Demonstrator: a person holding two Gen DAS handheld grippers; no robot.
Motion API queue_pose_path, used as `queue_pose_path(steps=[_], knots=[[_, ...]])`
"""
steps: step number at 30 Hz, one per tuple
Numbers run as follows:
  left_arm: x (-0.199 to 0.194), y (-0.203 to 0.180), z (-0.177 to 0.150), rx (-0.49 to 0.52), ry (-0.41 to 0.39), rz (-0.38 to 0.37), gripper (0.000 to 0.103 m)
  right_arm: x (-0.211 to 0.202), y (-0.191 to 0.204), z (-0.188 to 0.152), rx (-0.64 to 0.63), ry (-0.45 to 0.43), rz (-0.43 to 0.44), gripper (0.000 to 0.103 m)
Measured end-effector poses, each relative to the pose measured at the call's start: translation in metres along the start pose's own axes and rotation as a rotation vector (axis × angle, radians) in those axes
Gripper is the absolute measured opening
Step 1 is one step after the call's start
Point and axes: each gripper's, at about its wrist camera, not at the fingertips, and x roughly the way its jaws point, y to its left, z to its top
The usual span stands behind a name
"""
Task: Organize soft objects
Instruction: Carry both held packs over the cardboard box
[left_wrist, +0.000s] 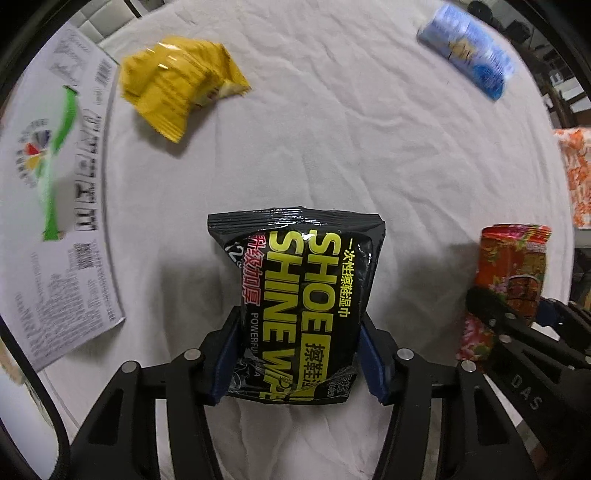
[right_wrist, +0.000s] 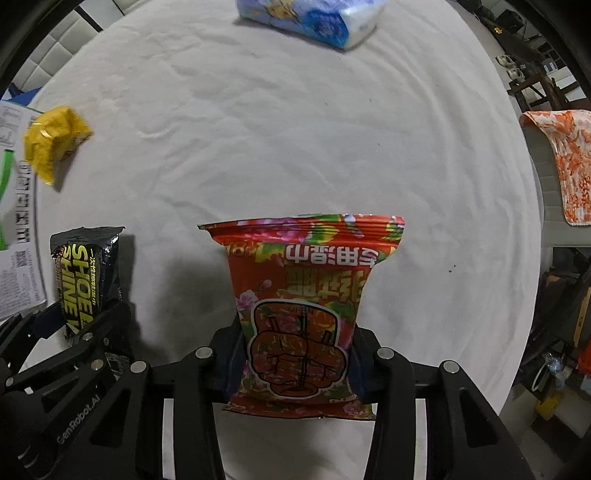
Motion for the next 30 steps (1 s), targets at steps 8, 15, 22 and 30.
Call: queue_pose_path(steps=[8,15,22,30], knots=[[-0.035,0.025,-0.003,-0.005,-0.155,-0.075,0.054,-0.073,0.025,-0.016,0.003,-0.099,0.081,0.047],[-0.110,0.098,-0.034,-0.053,-0.267,-0.154,0.054,-0.128,0.086,-0.045,-0.067,-0.167,0.180,0.047],[-0.162,0.188,-0.040,-0.129,-0.325,-0.165,0.054,-0.166,0.186,-0.058,-0.189,-0.219,0.265,0.047],[-0.178,0.300,-0.023,-0.208,-0.372,-0.035,0.055,-0.163,0.297,-0.036,-0.291,-0.214,0.266,0.047]])
